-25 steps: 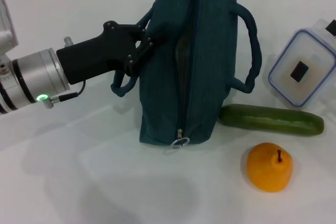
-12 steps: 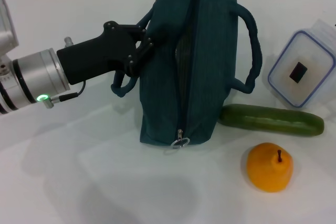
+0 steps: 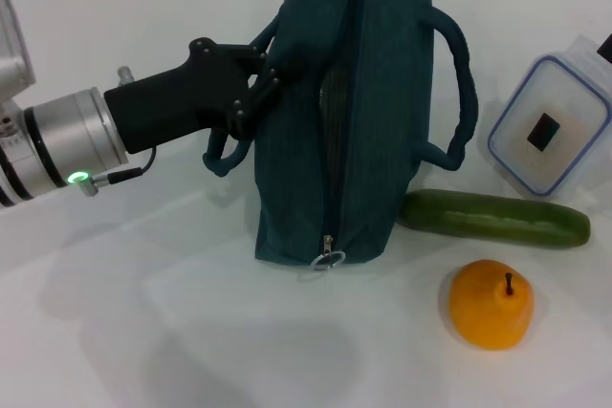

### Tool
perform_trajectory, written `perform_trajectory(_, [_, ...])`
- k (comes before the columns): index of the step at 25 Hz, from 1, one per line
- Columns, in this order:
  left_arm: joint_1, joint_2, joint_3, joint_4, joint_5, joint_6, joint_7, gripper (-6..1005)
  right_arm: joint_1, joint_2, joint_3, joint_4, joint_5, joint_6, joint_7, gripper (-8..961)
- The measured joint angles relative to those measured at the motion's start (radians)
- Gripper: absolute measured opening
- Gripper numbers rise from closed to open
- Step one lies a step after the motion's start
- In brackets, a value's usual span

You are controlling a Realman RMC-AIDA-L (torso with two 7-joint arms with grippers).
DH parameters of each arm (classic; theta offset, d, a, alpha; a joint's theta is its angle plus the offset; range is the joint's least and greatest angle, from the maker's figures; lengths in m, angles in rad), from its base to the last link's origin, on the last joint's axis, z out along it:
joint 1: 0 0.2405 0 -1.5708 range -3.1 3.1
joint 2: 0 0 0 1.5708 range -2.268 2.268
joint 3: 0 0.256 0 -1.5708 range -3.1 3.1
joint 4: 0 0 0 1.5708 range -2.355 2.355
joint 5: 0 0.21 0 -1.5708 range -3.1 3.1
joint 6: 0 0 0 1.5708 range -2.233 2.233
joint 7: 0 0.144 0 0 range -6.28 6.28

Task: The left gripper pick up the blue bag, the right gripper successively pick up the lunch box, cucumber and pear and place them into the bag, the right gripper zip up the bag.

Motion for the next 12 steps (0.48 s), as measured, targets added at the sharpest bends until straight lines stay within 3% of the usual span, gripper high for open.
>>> perform_trajectory(12, [-0.012, 0.0, 0.0, 0.0, -0.001, -0.008, 0.019, 38, 0.047, 0.006, -0.034, -0.02, -0.026, 0.074, -0.003, 415])
